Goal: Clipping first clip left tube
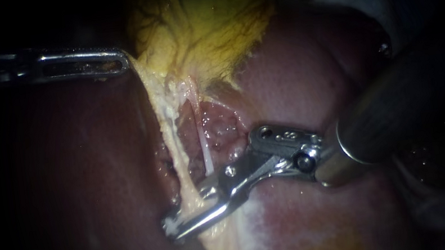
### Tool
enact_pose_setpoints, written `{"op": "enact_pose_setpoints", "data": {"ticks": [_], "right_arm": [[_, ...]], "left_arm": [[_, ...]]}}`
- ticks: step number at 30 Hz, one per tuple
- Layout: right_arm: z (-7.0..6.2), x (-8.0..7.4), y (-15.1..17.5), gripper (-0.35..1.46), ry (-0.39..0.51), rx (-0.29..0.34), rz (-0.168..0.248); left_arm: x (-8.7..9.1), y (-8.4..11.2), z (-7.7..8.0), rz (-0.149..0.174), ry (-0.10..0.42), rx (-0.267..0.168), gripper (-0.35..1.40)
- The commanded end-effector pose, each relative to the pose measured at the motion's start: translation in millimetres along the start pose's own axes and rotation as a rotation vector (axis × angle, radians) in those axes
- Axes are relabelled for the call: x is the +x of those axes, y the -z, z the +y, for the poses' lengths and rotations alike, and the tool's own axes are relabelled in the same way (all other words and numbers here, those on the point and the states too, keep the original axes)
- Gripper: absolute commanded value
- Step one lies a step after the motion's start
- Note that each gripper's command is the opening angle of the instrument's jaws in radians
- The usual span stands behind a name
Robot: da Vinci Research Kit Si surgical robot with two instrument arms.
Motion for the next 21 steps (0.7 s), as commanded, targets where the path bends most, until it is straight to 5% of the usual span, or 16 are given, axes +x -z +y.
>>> {"op": "enact_pose_setpoints", "data": {"ticks": [1, 5, 21], "right_arm": [[0.2, 0.1, 0.0, -0.35, -0.001, -0.006, 0.000], [0.1, 0.0, 0.0, -0.35, 0.023, -0.030, -0.029], [0.2, 0.1, -0.1, -0.35, 0.023, -0.034, -0.030]], "left_arm": [[0.0, 0.0, 0.0, 0.000, 0.000, 0.000, -0.35], [0.0, 0.0, 0.0, 0.000, 0.000, 0.000, -0.35], [0.0, 0.0, 0.0, 0.000, 0.000, 0.000, -0.35]]}}
